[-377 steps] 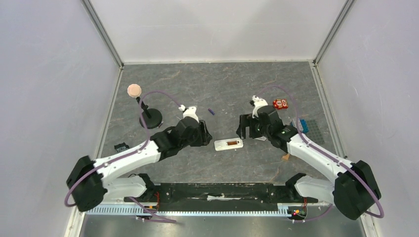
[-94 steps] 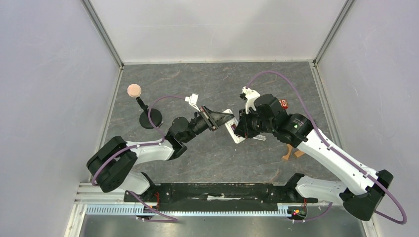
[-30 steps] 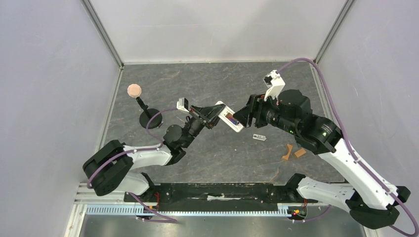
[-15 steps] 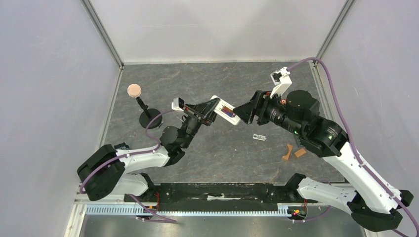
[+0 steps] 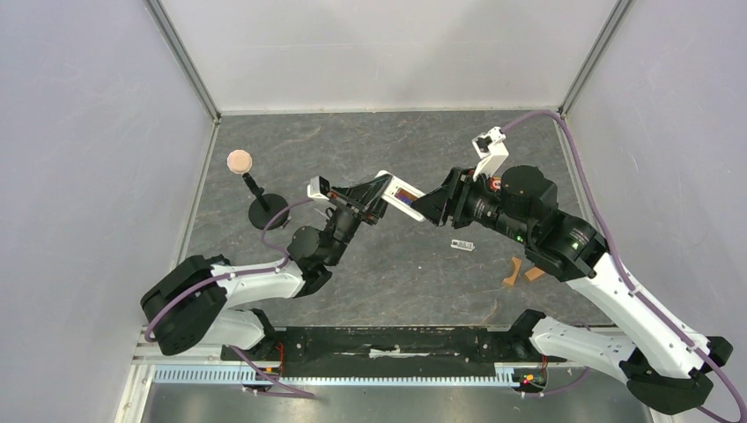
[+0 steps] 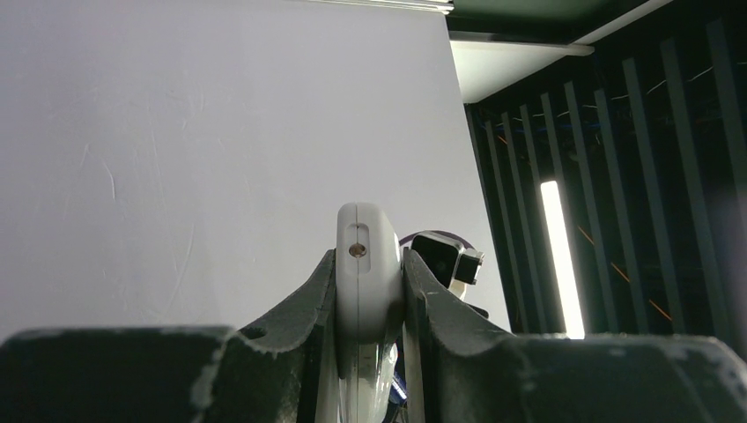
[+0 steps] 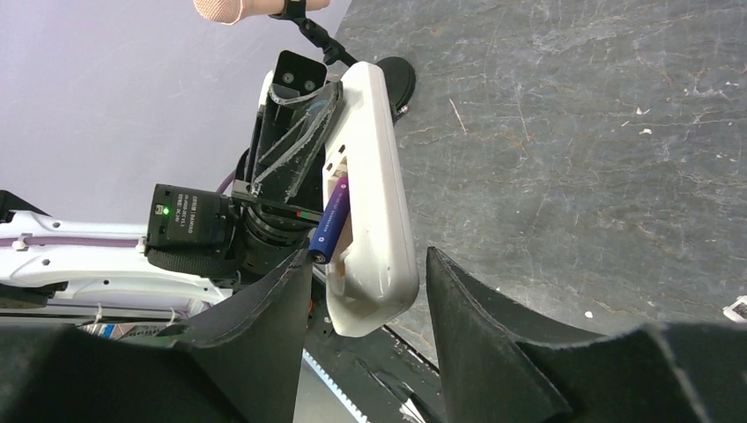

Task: Load the batteries into the remote control
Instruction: Load the battery into the remote control.

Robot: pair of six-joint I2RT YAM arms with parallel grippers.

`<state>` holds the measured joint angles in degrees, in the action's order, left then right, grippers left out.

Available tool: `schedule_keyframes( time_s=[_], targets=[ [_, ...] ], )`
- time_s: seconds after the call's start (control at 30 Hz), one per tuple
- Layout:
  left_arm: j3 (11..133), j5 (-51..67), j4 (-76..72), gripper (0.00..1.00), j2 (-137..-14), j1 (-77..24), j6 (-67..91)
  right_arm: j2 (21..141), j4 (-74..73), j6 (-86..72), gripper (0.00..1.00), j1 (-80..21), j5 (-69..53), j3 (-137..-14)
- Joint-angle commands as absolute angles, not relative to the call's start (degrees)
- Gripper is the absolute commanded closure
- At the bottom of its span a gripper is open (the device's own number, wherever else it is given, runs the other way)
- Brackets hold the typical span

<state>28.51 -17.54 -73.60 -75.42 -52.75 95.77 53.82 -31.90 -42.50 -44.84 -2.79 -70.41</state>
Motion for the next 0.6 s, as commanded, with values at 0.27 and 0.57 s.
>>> schedule_keyframes(
  time_s=[0.27,0.57],
  targets=[
    [29.88,-19.51,-80.64,0.98,-76.76,-54.05,97.08,52.83,-27.43,-43.80,0.53,-44.79,-3.29,-67.99],
    [31.47,-17.94,-81.04,0.98,-76.77,-55.31,93.75,53.42,-27.43,-44.46,0.64,-44.85,-3.83,-67.02]
  ],
)
